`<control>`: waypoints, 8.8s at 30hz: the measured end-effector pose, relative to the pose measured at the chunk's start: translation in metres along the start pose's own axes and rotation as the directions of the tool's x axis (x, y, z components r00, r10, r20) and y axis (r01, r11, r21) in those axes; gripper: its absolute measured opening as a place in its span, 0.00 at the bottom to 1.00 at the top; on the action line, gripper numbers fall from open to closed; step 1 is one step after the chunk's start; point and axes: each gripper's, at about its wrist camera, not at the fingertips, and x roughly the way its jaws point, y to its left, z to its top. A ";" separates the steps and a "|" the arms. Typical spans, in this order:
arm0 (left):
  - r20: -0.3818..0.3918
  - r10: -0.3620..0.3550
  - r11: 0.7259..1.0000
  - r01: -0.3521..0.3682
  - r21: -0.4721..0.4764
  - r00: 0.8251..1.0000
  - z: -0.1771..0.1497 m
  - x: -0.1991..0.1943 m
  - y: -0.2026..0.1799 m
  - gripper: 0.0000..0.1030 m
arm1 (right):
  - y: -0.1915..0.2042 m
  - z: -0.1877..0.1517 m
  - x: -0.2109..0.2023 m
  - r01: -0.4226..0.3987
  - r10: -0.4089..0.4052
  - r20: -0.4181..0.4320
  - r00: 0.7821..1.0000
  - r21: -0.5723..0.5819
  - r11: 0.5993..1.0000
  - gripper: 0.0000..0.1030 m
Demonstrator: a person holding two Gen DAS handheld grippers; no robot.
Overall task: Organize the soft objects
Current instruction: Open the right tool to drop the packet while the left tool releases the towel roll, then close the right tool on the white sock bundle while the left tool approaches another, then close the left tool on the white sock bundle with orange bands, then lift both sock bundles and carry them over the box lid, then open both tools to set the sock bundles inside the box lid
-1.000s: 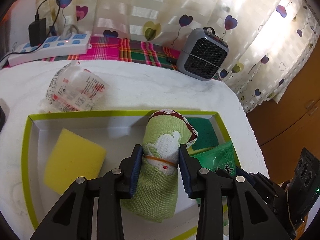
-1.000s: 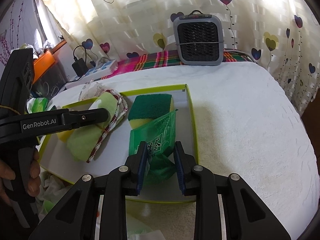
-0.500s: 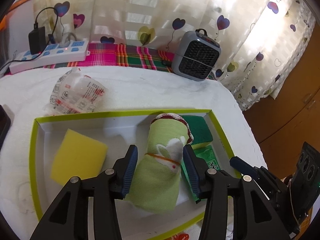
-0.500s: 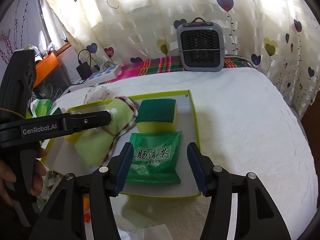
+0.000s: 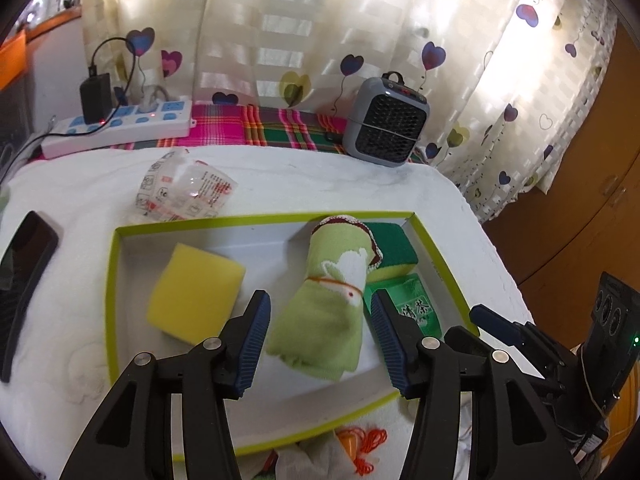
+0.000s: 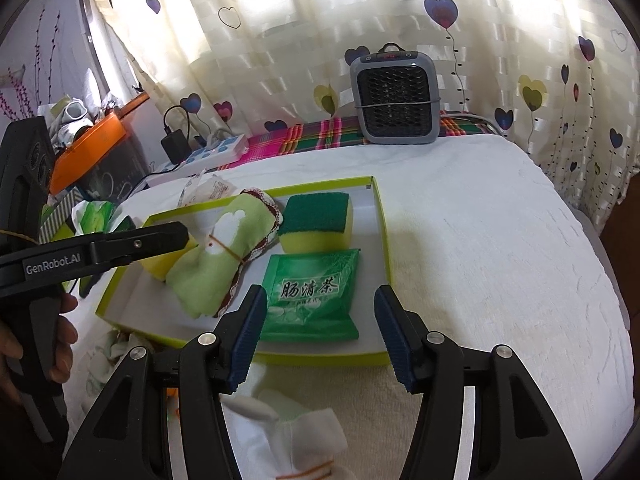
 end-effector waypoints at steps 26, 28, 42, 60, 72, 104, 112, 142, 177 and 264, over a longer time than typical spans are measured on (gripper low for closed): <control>0.060 0.048 0.999 -0.047 -0.016 0.997 -0.064 -0.071 0.032 0.50 | -0.001 -0.044 -0.042 -0.043 0.043 -0.002 0.999 -0.053 0.998 0.62; 0.066 0.053 0.998 -0.051 -0.034 0.996 -0.071 -0.076 0.038 0.50 | 0.001 -0.047 -0.040 -0.049 0.048 -0.017 0.999 -0.060 0.997 0.64; 0.028 0.069 0.991 -0.066 -0.115 0.997 -0.103 -0.081 0.064 0.50 | 0.018 -0.064 -0.025 -0.010 -0.002 -0.095 0.995 -0.133 0.991 0.65; -0.021 0.109 0.991 -0.110 -0.080 0.994 -0.112 -0.070 0.045 0.53 | 0.025 -0.067 -0.019 0.065 -0.084 -0.106 0.991 -0.170 0.983 0.37; -0.012 0.097 0.991 -0.098 -0.094 0.995 -0.117 -0.069 0.051 0.52 | 0.029 -0.068 -0.020 0.056 -0.076 -0.097 0.992 -0.189 0.980 0.35; -0.012 0.113 0.979 -0.113 -0.167 0.994 -0.123 -0.062 0.061 0.32 | 0.021 -0.067 -0.024 0.004 -0.017 -0.091 0.996 -0.137 0.991 0.35; 0.007 0.111 0.982 -0.109 -0.156 0.994 -0.125 -0.066 0.059 0.29 | 0.021 -0.067 -0.024 0.007 -0.019 -0.088 0.996 -0.136 0.991 0.35; 0.112 0.128 0.990 -0.120 -0.070 0.985 -0.117 -0.112 0.038 0.29 | 0.025 -0.067 -0.054 0.014 -0.013 0.008 1.000 -0.123 0.992 0.35; 0.164 0.092 0.995 -0.097 0.029 0.982 -0.063 -0.097 0.024 0.29 | 0.035 -0.018 -0.048 0.038 -0.029 0.074 0.997 -0.126 0.991 0.35; 0.037 0.167 0.985 -0.168 0.026 0.985 -0.048 -0.028 0.024 0.45 | 0.027 -0.002 0.013 0.136 -0.134 0.027 0.991 -0.079 0.988 0.59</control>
